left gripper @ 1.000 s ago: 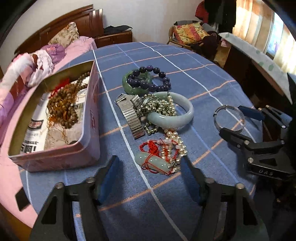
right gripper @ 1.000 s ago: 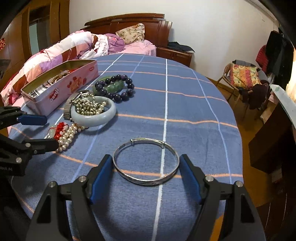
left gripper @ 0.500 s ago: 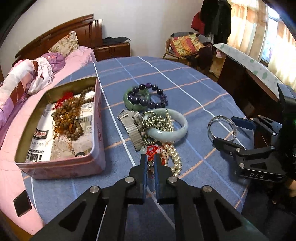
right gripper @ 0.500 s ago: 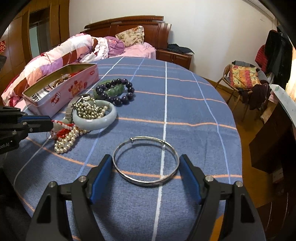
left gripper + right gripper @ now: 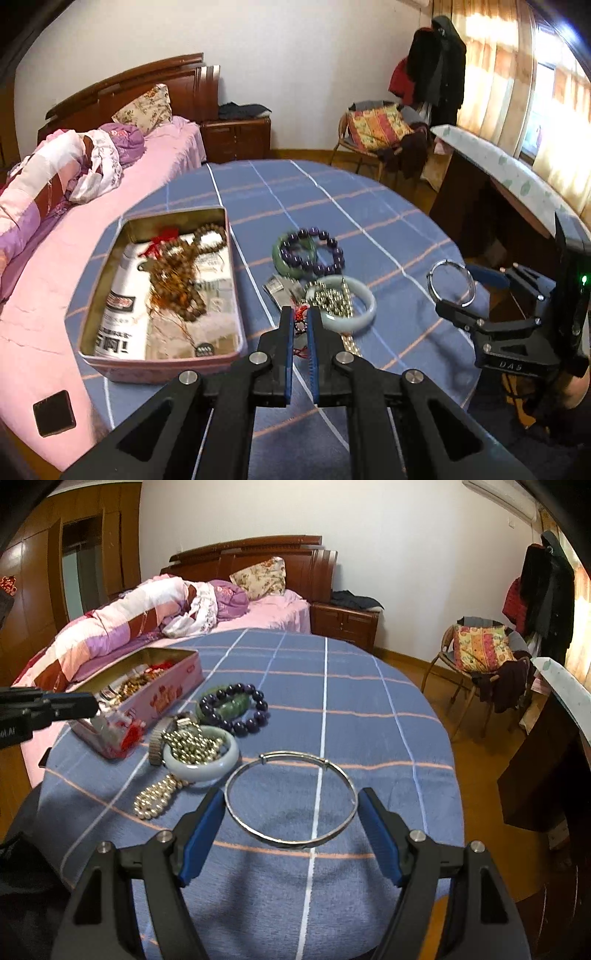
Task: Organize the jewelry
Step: 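Carry the silver bangle and jade pendant over the tin box with both grippers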
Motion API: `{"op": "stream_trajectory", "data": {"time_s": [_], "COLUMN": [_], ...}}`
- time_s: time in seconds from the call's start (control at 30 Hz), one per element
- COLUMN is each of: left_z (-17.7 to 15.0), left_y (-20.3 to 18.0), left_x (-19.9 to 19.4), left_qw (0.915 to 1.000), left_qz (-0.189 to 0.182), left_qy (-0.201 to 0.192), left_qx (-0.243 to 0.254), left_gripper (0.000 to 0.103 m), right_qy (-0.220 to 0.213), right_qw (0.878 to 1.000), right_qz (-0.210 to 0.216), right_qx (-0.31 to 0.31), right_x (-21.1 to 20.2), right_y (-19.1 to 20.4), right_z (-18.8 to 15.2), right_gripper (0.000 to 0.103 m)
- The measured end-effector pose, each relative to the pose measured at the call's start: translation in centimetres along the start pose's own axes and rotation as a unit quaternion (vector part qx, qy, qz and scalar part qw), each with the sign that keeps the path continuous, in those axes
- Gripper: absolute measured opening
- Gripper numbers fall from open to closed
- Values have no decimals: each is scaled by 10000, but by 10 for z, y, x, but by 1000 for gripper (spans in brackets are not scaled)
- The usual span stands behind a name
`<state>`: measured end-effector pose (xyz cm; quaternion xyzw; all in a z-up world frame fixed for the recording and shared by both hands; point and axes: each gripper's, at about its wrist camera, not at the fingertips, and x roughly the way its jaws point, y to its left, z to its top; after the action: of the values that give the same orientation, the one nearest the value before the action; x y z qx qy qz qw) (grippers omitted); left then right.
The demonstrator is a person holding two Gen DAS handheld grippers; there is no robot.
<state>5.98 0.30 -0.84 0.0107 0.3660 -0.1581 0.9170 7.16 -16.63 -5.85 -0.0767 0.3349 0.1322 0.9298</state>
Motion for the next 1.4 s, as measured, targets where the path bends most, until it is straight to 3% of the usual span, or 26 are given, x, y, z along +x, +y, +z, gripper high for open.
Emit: {"op": "stream_trajectory", "data": {"time_s": [0.3,0.7,1.4], "left_z": [13,26,34], "left_y": [13,49,102], "left_x": [-19,-25,-23], "left_qw": [9995,9962,9900], "left_qz": [65,611,1016], "left_qy": [-301,-535,-644], "left_qx": [-90,-304,-739], "left_gripper": [6,6,6], "right_qy": [-289,-649,-889], "right_qw": [9993,9956,9881], "right_qz": [206,573,905], "right_qx": [-117,-359,-875], "right_x": [-15,-19,-1], "right_y": [16,49,98], "right_z": [15,48,97], "right_gripper": [76,76,76]}}
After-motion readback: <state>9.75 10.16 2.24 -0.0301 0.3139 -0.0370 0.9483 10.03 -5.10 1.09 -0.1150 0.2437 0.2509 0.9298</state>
